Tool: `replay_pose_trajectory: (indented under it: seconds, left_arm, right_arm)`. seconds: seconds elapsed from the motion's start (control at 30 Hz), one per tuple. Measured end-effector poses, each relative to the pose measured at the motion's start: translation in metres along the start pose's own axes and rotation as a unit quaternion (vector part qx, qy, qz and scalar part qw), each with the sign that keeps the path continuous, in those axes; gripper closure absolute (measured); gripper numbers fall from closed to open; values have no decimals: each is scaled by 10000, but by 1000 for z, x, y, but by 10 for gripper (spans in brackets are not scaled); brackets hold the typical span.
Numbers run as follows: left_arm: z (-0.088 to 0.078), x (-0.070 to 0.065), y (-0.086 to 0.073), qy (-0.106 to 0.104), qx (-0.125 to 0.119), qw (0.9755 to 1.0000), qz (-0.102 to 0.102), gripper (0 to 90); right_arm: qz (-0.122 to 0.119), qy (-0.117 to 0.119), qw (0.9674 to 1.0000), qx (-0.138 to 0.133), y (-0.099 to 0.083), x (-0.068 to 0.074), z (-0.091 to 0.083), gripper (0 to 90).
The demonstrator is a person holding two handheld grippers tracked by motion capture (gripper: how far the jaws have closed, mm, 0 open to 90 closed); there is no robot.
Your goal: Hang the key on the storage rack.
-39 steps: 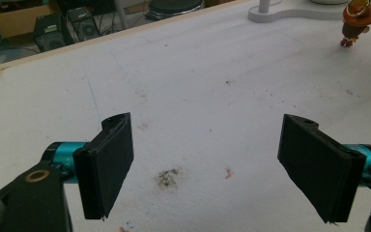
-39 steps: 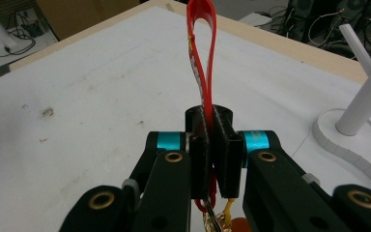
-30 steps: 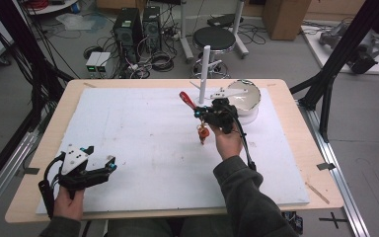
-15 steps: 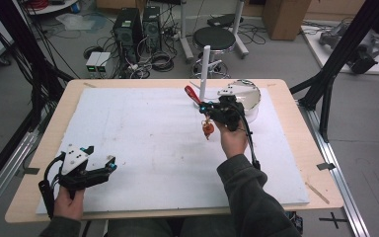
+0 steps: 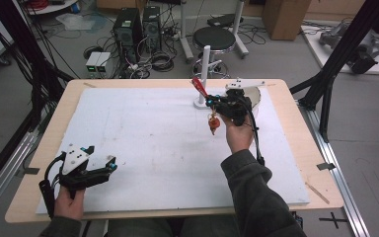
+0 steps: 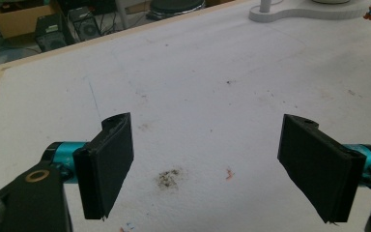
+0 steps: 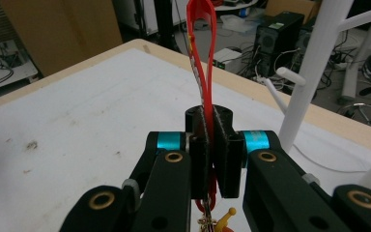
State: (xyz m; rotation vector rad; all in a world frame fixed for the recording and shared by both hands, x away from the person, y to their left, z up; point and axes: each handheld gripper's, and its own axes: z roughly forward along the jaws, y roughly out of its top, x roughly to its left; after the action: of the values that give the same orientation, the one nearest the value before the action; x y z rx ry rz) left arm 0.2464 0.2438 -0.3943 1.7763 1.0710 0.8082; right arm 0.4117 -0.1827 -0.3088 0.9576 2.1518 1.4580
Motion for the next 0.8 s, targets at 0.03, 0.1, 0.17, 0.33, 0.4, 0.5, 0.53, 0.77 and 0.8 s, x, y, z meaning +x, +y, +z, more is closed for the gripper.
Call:
replay_pose_trajectory:
  seconds: [0.03,0.1,0.17,0.33,0.4,0.5,0.53,0.77,0.8]
  left_arm:
    - [0,0,0,-1,5,10000,7,207]
    - [0,0,0,5,0,10000,-15,208]
    - [0,0,0,0,-4,10000,0,207]
    - [0,0,0,1,-9,10000,-19,207]
    - [0,1,0,0,-4,10000,-9,207]
    - [0,0,0,-3,-14,10000,-12,207]
    - [0,0,0,4,-17,10000,-22,207]
    - [0,0,0,0,-6,10000,-20,207]
    - [0,0,0,6,-6,10000,-8,207]
  right_arm:
    - [-9,-11,10000,-3,1,-1,0,860]
    - [9,-55,10000,14,3,-3,0,860]
    - [25,-143,9999,41,5,-4,1,860]
    - [117,-242,9996,47,8,-11,5,860]
    - [165,-289,9994,54,8,-14,7,860]
    - [202,-368,9991,88,7,-18,10,860]
    - [229,-373,9990,102,6,-20,11,860]
    - [299,-455,9983,197,8,-28,18,860]
    - [305,-464,9982,210,10,-29,19,860]
